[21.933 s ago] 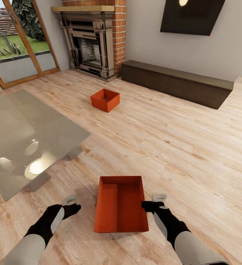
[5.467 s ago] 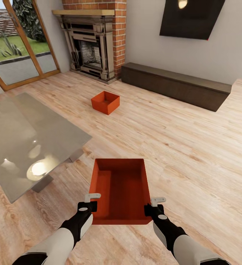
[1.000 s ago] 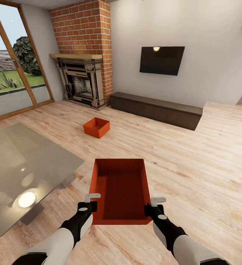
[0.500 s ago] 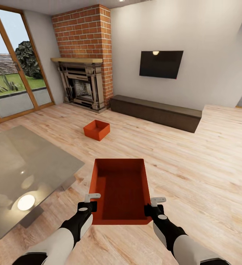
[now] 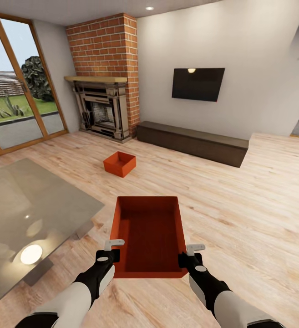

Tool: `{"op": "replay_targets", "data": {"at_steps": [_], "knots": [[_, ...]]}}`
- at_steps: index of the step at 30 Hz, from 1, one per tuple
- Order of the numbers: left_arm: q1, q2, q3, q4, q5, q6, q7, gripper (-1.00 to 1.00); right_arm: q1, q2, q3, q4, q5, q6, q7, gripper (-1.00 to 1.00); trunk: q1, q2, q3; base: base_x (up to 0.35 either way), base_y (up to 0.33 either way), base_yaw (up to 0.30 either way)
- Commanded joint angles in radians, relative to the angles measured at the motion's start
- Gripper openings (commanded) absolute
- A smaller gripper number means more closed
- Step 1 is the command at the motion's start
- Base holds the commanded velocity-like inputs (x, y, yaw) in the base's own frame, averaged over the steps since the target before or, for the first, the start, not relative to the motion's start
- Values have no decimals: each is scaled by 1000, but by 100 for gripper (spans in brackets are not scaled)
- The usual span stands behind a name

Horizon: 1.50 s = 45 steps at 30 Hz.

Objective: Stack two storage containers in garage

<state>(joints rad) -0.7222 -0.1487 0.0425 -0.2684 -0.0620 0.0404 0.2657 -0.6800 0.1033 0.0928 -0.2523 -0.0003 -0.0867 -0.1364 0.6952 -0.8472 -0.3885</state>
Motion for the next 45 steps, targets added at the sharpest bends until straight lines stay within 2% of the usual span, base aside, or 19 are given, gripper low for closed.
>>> {"op": "replay_targets", "data": {"at_steps": [1, 45], "knots": [[0, 0, 27, -2, -18, 6, 17, -100, -1, -1, -12, -1, 3, -2, -8, -100, 0, -1, 1, 0, 0, 0], [0, 1, 26, -2, -18, 6, 17, -100, -1, -1, -12, -1, 3, -2, -8, -100, 0, -1, 68, 0, 0, 0]]}}
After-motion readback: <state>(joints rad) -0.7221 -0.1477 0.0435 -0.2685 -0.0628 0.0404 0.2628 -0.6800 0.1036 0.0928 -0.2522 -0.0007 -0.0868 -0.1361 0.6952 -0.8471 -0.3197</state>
